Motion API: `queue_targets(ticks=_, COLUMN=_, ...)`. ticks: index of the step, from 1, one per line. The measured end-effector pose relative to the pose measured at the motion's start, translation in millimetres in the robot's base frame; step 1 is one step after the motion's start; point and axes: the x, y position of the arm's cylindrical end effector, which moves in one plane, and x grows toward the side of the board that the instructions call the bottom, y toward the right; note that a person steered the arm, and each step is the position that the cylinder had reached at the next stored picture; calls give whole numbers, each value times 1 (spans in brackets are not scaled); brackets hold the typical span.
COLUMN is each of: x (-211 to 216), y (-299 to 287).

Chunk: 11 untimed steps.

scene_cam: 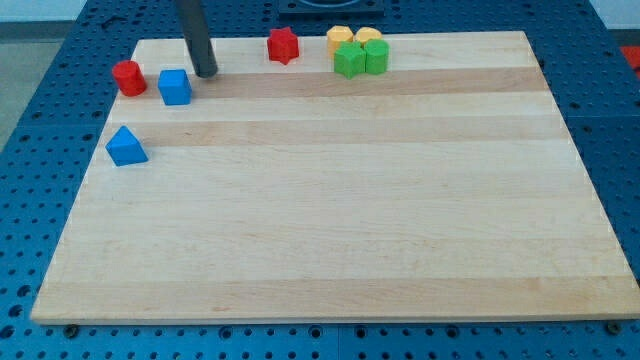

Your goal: Move the red star to the yellow hexagon

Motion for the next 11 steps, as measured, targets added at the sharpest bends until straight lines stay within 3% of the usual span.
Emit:
queue_targets(ticks=2, x=-26, y=18)
queue_targets(ticks=4, x=-59, y=83)
queue_targets(ticks=5, x=-61, y=108)
queue_targets(ticks=9, x=-34, y=93)
queue_targets(ticks=11, x=-38, y=123)
